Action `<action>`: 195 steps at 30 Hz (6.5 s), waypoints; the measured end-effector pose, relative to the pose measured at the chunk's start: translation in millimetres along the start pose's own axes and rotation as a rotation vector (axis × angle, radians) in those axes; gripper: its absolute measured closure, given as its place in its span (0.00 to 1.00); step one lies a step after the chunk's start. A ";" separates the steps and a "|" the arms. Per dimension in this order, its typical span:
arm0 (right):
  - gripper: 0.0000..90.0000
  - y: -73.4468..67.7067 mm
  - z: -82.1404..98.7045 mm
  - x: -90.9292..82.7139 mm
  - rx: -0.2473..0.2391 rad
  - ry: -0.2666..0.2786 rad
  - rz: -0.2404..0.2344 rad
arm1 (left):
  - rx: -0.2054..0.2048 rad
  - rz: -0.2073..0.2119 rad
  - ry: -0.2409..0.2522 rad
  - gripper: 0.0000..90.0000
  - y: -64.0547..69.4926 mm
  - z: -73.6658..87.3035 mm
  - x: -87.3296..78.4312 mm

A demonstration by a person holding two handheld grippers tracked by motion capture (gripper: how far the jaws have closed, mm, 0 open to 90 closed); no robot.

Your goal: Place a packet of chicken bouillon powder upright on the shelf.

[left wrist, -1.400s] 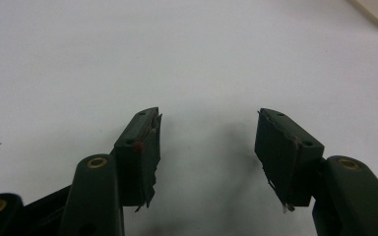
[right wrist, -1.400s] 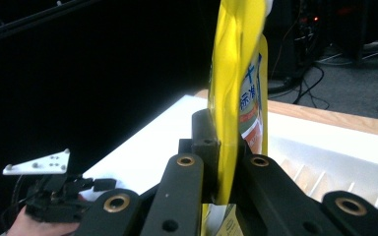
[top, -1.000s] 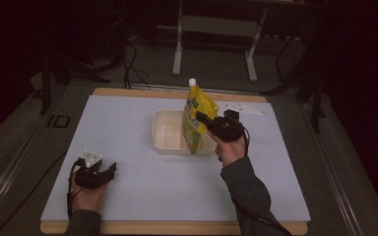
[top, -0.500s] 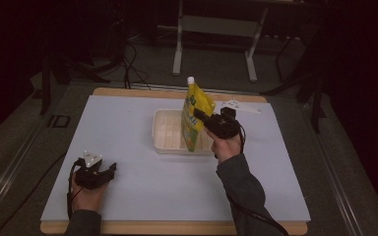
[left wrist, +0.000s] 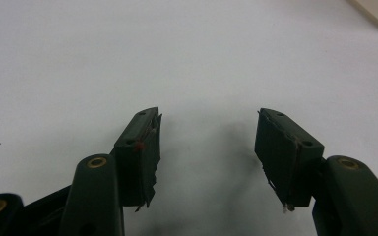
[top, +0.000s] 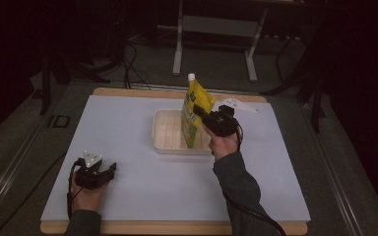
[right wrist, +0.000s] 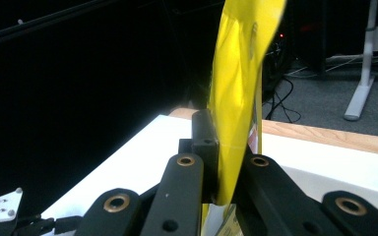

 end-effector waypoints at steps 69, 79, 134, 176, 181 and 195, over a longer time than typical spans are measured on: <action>1.00 12.6 5.6 37.2 0.036 0.042 0.048 | -0.006 0.006 0.000 0.47 -0.4 0.1 -0.5; 1.00 19.4 14.8 41.2 0.039 0.046 0.052 | -0.005 0.006 -0.001 0.47 -0.3 0.2 -0.6; 0.99 22.1 57.3 38.8 -0.054 -0.123 0.076 | -0.002 0.003 -0.006 0.47 -0.1 0.5 0.1; 0.36 15.9 80.3 16.8 -0.127 -0.358 0.047 | -0.005 -0.003 -0.013 0.47 -0.6 0.8 0.9; 0.38 11.6 80.0 4.7 -0.140 -0.373 0.015 | -0.004 -0.002 -0.013 0.47 -0.9 0.9 0.6; 0.32 54.6 102.9 -29.9 -0.155 -0.420 0.104 | -0.011 -0.004 -0.011 0.47 -1.2 0.8 0.4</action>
Point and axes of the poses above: each handheld gripper's, and its own axes: x roughly forward along the jaws, z roughly out of its underside, y roughly to its right, the point moved 10 cm from there along x, roughly forward along the jaws, and after that the axes turned 5 degrees about -y, right-handed, at the moved point
